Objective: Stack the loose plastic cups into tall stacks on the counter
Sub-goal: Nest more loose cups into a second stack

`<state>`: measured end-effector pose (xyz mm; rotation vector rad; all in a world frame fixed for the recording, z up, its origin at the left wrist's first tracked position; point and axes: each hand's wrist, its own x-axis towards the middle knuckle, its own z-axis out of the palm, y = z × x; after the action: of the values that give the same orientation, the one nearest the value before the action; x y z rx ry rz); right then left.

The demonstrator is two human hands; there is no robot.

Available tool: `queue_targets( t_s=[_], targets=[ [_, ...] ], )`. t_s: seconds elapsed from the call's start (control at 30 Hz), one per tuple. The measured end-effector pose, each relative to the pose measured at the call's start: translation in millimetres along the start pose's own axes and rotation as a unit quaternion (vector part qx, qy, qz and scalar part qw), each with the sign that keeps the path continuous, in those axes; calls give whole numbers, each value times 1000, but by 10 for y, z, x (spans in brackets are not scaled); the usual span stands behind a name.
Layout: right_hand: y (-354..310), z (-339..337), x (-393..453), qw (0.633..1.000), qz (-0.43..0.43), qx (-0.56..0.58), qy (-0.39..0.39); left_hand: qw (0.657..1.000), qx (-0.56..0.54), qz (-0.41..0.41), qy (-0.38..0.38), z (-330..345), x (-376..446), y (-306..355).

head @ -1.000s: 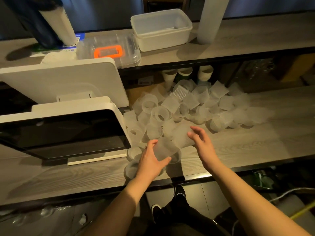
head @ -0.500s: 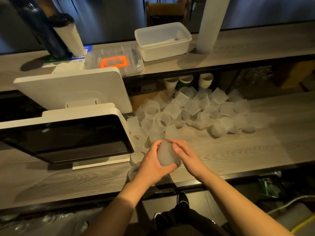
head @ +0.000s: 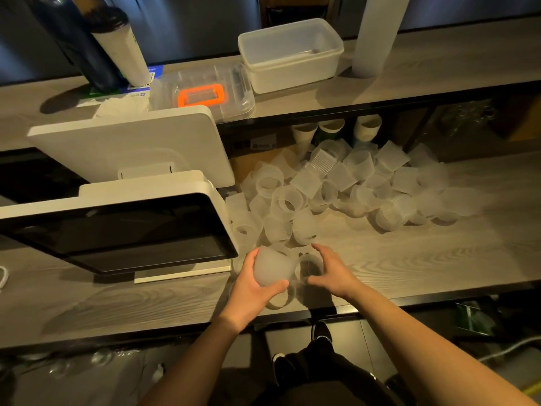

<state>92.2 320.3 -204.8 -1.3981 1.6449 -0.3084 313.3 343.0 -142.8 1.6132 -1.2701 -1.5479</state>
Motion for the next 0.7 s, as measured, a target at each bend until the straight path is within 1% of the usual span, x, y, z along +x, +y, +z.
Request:
queue_targets(
  t_s=[0.07,0.13,0.3,0.37,0.43,0.53,0.6,0.7],
  targets=[
    [63,74,61,998,-12,-41,-38,1000,-16,-6,-2,-42,6,-68],
    [111,152,113,997,-12,-61,-48,1000,-17,-8,-6,-78,14,-95],
    [172,232,148,998,-15,-59,8,997,-49,-52,-9,-150,34,-110],
    [167,203,131,999,0,-11,34,998,-38,-40,-2,-168,39,-108],
    [138,140,115,996,18,61,70,999,-24,-27,11,-171,34,-87],
    [12,-35,44,972,30,204,112,1000,-20,-20,1,-157,40,-67],
    [-75,-172,-35,947,19,300,112,1000,-18,-10,-13,-131,46,-40],
    [-205,-333,-177,937,-24,338,84,1000,-17,13,-19,-57,56,12]
  ],
)
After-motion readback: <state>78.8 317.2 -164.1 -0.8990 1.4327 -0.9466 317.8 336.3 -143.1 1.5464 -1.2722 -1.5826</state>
